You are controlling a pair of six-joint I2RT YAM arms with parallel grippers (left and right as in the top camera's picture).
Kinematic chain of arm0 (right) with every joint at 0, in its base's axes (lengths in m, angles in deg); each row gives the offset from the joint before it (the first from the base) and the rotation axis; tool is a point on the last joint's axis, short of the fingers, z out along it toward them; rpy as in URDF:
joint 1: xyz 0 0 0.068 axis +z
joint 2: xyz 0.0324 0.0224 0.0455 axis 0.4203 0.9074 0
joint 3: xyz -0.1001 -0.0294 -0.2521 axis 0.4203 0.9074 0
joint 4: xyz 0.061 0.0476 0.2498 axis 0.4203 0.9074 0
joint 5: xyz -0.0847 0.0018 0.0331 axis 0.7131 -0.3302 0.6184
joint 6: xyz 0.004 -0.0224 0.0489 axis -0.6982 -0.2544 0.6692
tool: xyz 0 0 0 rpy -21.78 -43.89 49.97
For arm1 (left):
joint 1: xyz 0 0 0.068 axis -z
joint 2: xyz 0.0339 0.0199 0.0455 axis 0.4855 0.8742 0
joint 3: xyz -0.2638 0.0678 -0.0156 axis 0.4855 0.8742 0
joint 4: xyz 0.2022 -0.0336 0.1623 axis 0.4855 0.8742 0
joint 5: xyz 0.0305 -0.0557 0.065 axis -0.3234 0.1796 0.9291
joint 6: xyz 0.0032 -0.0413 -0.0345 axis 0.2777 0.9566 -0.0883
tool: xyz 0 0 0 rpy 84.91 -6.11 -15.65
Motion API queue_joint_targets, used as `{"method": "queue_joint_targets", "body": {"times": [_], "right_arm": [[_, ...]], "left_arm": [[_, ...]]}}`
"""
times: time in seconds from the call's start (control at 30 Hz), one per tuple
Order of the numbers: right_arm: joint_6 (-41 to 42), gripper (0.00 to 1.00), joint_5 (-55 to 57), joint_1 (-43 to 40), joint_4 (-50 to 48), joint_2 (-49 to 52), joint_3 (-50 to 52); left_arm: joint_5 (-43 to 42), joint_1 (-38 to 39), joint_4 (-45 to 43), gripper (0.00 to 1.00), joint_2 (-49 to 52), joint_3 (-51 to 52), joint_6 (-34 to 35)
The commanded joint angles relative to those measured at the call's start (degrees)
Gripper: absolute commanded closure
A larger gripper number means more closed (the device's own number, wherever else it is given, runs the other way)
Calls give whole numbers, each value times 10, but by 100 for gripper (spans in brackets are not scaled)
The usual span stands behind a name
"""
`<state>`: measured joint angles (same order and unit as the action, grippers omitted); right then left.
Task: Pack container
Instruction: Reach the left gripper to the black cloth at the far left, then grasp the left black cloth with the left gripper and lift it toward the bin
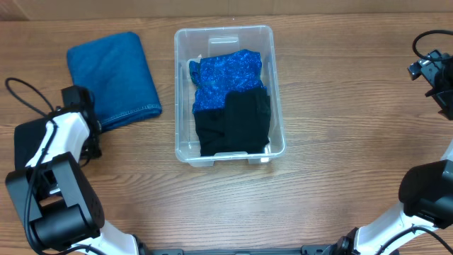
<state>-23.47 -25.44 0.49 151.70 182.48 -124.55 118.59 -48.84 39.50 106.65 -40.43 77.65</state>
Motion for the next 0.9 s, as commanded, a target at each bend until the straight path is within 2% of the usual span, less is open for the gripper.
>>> {"method": "queue_joint_targets", "body": {"times": [0.0, 0.17, 0.53, 0.87], "right_arm": [[3, 0, 2, -1, -1, -4, 0], [3, 0, 2, -1, -1, -4, 0], [3, 0, 2, -1, -1, -4, 0], [3, 0, 2, -1, -1, -4, 0]], "left_arm": [[-3, -18, -5, 0, 6, 5, -14], [-29, -24, -38, 0, 10, 23, -43], [-15, -25, -69, 0, 64, 24, -45], [-20, -70, -81, 0, 99, 24, -40]]}}
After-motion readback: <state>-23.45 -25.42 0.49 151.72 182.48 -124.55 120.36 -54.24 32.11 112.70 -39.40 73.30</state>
